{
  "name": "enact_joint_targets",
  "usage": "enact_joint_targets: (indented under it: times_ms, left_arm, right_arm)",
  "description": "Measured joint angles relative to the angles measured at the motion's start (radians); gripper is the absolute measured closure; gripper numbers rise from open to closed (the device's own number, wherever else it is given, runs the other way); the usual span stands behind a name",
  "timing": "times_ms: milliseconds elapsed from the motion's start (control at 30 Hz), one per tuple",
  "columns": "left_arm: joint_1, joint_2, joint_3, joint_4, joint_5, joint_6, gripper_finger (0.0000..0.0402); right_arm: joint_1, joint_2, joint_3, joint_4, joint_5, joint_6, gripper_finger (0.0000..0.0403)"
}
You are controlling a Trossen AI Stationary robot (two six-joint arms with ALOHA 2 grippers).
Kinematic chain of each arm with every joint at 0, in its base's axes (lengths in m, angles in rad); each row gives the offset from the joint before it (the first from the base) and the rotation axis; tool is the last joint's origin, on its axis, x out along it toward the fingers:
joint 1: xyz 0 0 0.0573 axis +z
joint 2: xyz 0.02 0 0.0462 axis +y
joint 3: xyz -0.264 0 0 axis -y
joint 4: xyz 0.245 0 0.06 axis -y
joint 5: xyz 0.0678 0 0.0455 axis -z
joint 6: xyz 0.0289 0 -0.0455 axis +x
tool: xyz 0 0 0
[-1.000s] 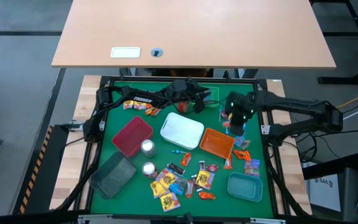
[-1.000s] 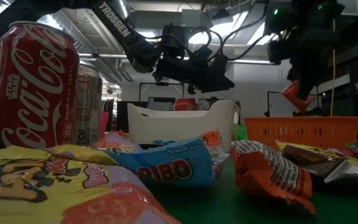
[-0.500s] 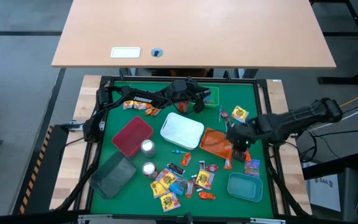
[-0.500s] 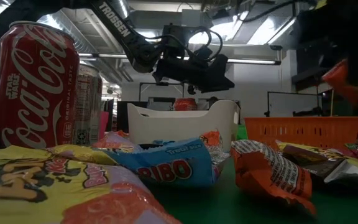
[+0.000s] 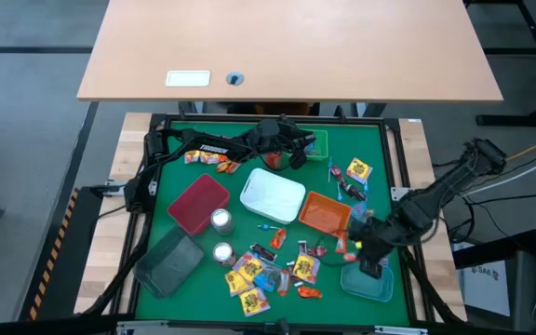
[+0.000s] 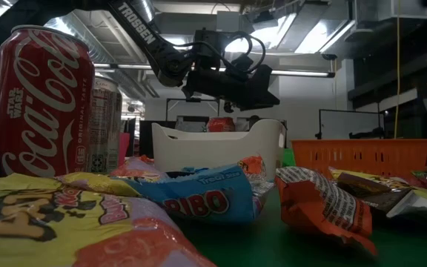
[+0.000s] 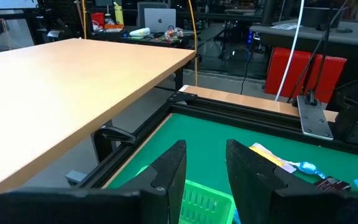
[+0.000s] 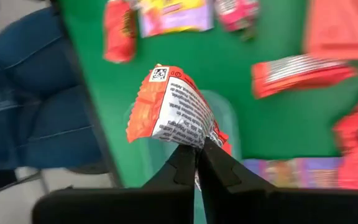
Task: Sort candy
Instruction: Put the orange chocolate into the blue bin
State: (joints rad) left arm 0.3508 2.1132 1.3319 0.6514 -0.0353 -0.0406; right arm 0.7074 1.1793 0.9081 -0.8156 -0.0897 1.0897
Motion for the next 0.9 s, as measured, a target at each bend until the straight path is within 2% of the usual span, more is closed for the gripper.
enact_joint_targets:
  times_ms: [333,700,900]
  left_arm:
    - [0.0,0.0,0.0,-0.002,0.0,0.0,0.0298]
    - [0.0,0.0,0.0,-0.01,0.0,0.0,0.0298]
    - [0.0,0.0,0.0,-0.01,0.0,0.0,0.0298]
  right_arm:
    - [0.134,0.0,0.0,0.099,-0.009,0.121,0.0394]
    - [0.151,0.0,0.0,0.11,-0.097,0.198,0.0391]
    - [0.15,0.001,0.0,0.11,-0.106,0.22,0.0345]
